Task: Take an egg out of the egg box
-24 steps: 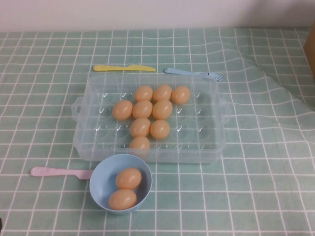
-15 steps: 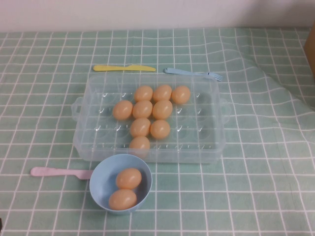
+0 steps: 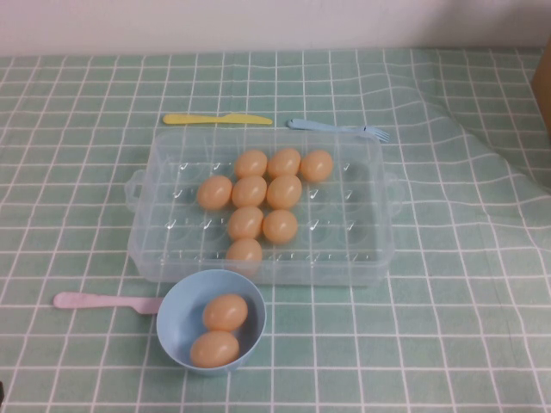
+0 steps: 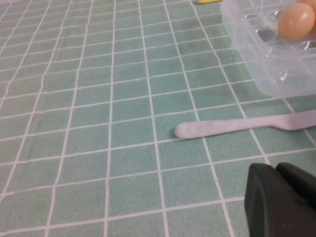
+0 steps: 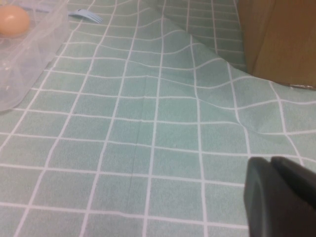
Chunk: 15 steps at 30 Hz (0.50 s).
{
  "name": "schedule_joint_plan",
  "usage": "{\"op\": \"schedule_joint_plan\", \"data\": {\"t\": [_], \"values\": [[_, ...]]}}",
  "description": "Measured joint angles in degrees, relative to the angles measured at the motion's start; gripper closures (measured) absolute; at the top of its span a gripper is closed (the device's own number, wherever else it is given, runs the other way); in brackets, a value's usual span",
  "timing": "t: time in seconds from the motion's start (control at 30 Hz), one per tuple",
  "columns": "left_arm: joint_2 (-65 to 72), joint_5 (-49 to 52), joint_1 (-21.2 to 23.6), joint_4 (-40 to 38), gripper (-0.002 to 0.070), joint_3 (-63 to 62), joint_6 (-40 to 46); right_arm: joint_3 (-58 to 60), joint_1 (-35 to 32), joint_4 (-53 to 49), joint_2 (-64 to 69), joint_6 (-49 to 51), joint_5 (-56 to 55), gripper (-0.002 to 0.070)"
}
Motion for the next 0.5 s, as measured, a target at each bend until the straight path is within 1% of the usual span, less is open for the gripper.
{"op": "schedule_joint_plan", "data": {"t": [0.5], "values": [[0.0, -0.1, 0.0, -0.6, 0.0679, 0.0, 0.0, 0.0, 0.0, 0.0, 0.0, 0.0, 0.0, 0.0694]]}}
